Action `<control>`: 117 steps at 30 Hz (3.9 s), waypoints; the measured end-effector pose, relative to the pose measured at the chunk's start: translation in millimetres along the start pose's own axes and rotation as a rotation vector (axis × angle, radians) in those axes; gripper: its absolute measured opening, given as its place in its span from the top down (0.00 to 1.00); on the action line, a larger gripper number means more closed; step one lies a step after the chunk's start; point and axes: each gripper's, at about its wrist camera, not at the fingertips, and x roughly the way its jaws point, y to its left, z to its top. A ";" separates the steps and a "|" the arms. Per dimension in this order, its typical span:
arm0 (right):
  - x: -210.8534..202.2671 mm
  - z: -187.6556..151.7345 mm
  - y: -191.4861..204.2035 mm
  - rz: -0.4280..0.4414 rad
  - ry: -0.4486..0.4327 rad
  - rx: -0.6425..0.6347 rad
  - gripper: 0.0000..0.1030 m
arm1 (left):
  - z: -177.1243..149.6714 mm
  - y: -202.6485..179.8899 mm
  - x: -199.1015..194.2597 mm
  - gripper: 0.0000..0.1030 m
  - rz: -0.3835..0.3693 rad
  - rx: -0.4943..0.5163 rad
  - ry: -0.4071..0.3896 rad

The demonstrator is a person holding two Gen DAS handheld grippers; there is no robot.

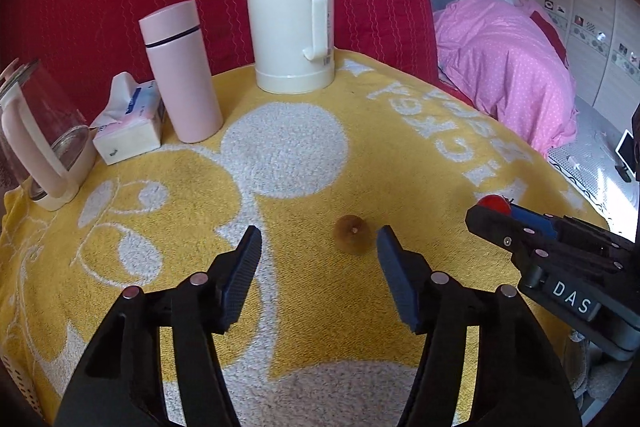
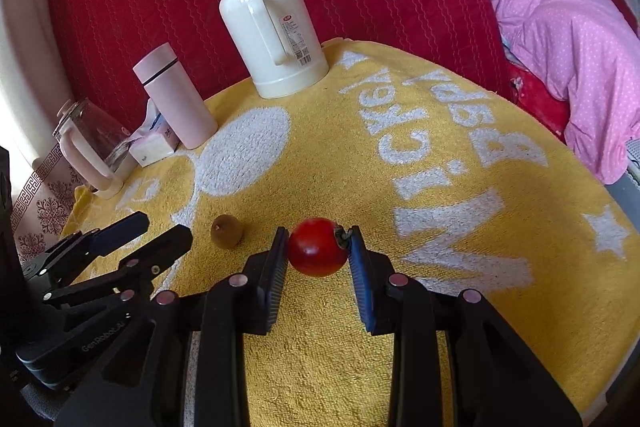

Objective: Organize fruits

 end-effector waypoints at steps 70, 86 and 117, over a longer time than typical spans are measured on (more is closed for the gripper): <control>-8.0 -20.2 41.6 0.106 -0.009 -0.183 0.71 | -132.8 191.0 -221.8 0.75 0.568 -0.481 -0.196; -5.5 -21.7 43.8 0.079 -0.003 -0.195 0.71 | -179.2 262.2 -254.9 0.41 0.686 -0.658 -0.206; -75.5 -56.3 294.6 0.471 0.030 -0.509 0.69 | -200.7 295.0 -365.5 0.06 0.833 -0.752 -0.422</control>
